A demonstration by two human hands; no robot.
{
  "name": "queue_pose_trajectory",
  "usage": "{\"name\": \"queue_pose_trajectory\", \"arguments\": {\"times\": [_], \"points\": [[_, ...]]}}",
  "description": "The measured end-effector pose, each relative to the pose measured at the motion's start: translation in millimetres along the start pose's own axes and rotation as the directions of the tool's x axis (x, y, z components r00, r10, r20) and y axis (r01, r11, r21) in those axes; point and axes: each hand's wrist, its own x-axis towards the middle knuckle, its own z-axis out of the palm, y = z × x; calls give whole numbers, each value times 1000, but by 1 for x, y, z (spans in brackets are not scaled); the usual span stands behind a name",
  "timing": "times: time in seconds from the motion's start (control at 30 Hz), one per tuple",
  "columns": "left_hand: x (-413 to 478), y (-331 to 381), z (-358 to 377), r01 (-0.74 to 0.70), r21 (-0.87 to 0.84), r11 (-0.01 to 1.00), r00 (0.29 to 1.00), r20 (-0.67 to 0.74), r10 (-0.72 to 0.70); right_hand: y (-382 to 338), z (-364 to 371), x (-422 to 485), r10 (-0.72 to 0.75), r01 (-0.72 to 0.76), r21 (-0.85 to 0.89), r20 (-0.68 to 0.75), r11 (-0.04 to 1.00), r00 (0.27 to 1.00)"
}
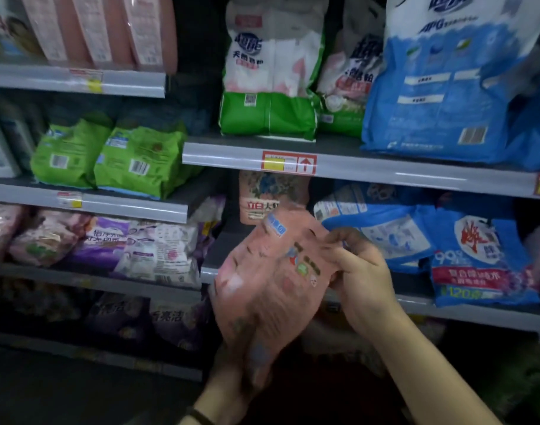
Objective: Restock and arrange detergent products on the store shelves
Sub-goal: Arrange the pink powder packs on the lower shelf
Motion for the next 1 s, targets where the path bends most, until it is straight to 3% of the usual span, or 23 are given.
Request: {"name": "queue_pose_trajectory", "arguments": {"times": [0.07, 0.17, 0.3, 0.4, 0.5, 0.53, 0.63, 0.77, 1.0], "points": [[14, 45, -3, -151, 166, 975, 985, -57, 162, 2, -7, 22, -69, 57, -209, -49, 976, 996], [52, 127, 1, -327, 299, 897, 939, -9, 345, 17, -17, 61, -34, 21, -484, -18, 875, 999], [111, 185, -24, -302, 605, 737, 920, -18, 392, 51, -36, 94, 151, -65, -795, 34, 603, 988], [156, 166, -76, -109, 895, 433, 963, -14, 270, 77, -49, 86, 260, -92, -817, 73, 569, 963], [154, 145, -82, -14, 982, 187, 973, -30, 230, 92, -61, 73, 317, -124, -826, 69, 550, 946], [142, 146, -71, 10, 989, 146, 977, -41, 211, 95, -64, 69, 326, -135, -830, 60, 542, 943], [130, 145, -53, -4, 989, 147, 980, -25, 197, 96, -64, 62, 353, -163, -837, 38, 522, 935], [121, 137, -46, -13, 999, -35, 971, 21, 238, 77, -51, 51, 317, -100, -844, 86, 526, 944], [57, 144, 18, -266, 949, -168, 938, 295, 183, 27, -44, 39, 263, -56, -858, 94, 510, 960]]}}
